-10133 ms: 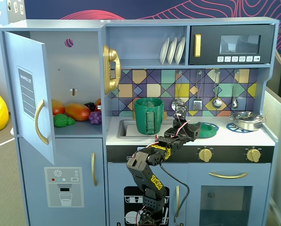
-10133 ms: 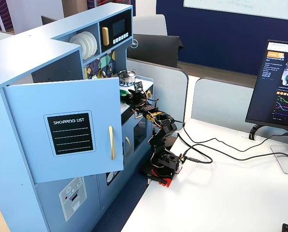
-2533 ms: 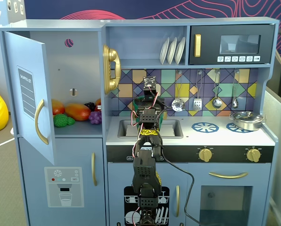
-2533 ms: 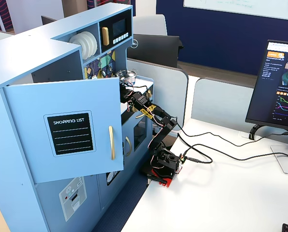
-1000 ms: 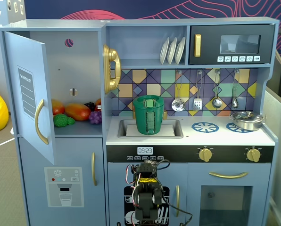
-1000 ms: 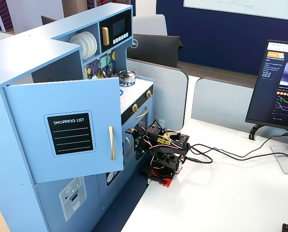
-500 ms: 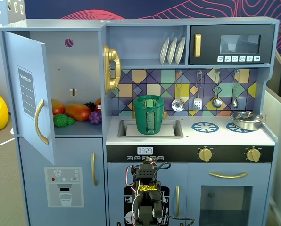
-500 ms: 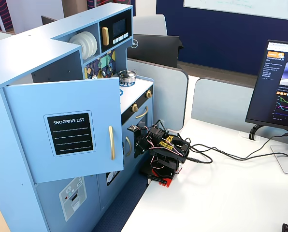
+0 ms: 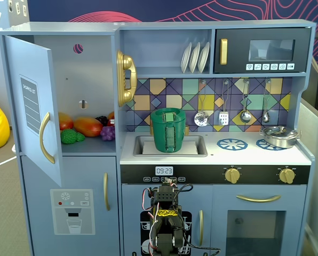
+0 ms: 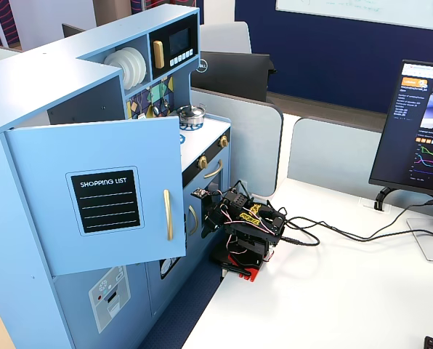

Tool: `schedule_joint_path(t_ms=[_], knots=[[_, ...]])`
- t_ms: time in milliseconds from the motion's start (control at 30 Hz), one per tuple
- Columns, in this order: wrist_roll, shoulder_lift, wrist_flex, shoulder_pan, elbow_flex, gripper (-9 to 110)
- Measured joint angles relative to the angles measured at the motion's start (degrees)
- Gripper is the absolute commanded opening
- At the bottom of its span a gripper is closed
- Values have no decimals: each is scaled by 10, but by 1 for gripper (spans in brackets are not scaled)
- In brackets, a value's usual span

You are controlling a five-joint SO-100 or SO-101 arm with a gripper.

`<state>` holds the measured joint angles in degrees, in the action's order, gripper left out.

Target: Pick up the lid from the counter and put it on the green recipient

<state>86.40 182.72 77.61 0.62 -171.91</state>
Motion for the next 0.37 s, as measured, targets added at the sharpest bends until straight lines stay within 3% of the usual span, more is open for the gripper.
schedule_joint_path(t_ms=[367], knots=[[0,0,0,0,0,7]])
